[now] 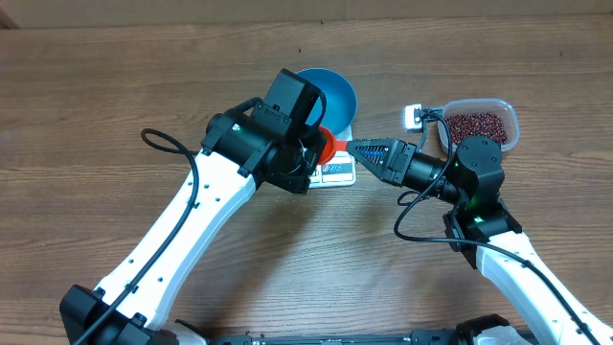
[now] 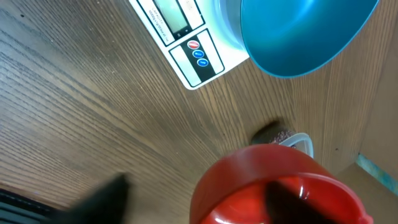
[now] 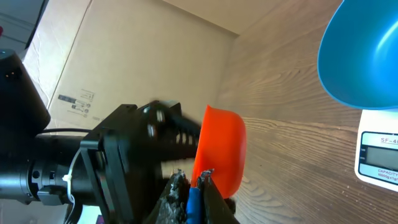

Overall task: Scoop item into bowl and weigh 150g on scale
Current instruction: 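Close the right gripper on the scoop's blue handle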

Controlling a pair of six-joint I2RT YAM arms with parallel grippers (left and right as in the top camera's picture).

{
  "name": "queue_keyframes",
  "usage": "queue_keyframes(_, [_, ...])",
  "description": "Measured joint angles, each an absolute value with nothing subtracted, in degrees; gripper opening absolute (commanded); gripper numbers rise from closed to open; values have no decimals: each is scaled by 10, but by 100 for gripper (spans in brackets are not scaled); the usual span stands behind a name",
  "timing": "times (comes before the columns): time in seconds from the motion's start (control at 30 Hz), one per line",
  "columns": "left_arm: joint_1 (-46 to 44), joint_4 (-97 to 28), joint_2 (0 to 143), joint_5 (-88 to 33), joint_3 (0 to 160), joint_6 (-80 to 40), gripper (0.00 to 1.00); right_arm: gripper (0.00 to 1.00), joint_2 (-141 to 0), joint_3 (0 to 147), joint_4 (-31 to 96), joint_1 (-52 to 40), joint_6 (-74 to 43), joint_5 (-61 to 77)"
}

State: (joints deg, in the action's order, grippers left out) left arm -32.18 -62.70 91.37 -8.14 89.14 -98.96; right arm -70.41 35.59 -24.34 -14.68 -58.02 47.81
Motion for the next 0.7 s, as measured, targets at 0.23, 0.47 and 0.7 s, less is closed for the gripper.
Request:
queue_keyframes(0.23, [-322,-627,914,-81,892,-991,100,4,-704,356,-199,-147,-558,468])
queue_keyframes(0.47, [-322,-644,914,-81,891,-990,99,4,-704,357,-130,-147,-507,430])
queue_keyframes(0.7, [-322,-659,914,-79,891,-962,99,4,-704,357,-93,-147,-472,395])
